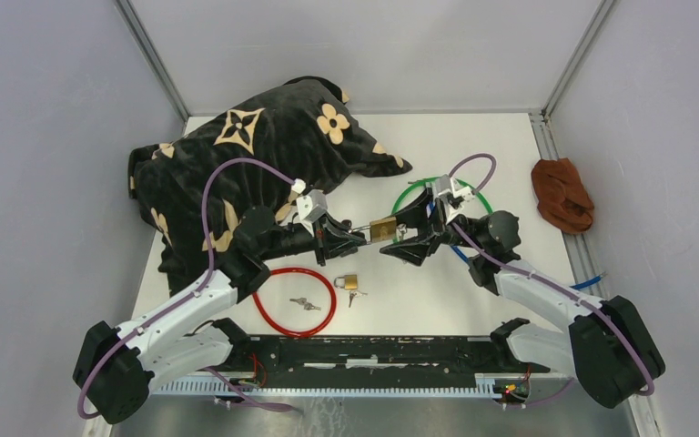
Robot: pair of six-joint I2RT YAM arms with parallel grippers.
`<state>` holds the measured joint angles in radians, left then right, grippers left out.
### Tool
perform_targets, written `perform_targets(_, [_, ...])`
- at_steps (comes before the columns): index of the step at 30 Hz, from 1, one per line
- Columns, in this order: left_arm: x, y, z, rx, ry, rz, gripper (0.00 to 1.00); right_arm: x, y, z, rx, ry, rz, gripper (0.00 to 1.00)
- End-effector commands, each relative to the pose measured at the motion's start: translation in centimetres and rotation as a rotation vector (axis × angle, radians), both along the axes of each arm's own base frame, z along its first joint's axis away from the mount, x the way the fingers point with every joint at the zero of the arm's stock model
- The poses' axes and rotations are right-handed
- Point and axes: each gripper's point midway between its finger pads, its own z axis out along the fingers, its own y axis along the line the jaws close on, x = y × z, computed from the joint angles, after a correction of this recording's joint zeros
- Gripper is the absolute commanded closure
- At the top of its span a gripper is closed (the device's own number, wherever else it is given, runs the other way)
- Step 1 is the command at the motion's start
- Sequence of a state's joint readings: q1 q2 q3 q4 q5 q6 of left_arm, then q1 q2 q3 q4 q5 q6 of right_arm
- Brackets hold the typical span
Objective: Lock with the key
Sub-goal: Lock the lock.
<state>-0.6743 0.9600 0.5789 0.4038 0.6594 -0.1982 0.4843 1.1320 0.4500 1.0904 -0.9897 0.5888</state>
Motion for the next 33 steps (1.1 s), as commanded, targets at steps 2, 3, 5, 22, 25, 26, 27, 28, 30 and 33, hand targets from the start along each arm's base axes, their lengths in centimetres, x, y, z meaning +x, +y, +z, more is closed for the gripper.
perform_targets(2, [-0.6, 0.1, 5.7, -0.156, -0.143, -0.02, 0.98, -0.5, 1.4, 1.5, 0.007, -0.044, 0.04, 0.33])
perform_targets(3, [-0.6, 0.1, 5.7, -0.158, -0.145, -0.022, 0.98, -0.4, 1.7, 1.5, -0.001, -0.048, 0.041, 0.37])
perform_targets(5, [-0.7, 0.0, 5.7, -0.157, -0.146, -0.027, 0.98, -0.5, 1.9, 1.7, 0.0, -0.052, 0.05, 0.45])
perform_targets(22, [-1.5, -1.6, 6.3, -0.209, -0.124, -0.08, 0.98, -1.8, 3.7, 3.1, 0.058, -0.097, 0.125, 1.0])
perform_targets(25, [-1.6, -1.8, 7.2, -0.232, -0.155, -0.082, 0.98, -2.4, 3.9, 3.5, 0.072, -0.113, 0.153, 1.0])
perform_targets(26, [-1.8, -2.0, 7.2, -0.231, -0.163, -0.09, 0.98, -2.5, 4.1, 3.6, 0.073, -0.113, 0.159, 1.0])
perform_targets(27, [-1.8, -2.1, 7.1, -0.227, -0.166, -0.09, 0.98, -2.5, 4.2, 3.6, 0.074, -0.114, 0.161, 1.0])
perform_targets(28, [-1.8, -2.2, 7.2, -0.229, -0.171, -0.089, 0.98, -2.6, 4.4, 3.6, 0.075, -0.116, 0.163, 1.0])
perform_targets(30, [-1.3, -2.2, 7.6, -0.245, -0.189, -0.061, 0.98, -2.5, 4.7, 3.5, 0.072, -0.111, 0.162, 1.0])
perform_targets(33, [-0.7, -2.3, 8.1, -0.259, -0.199, -0.024, 0.98, -2.2, 4.9, 2.5, 0.056, -0.1, 0.141, 1.0])
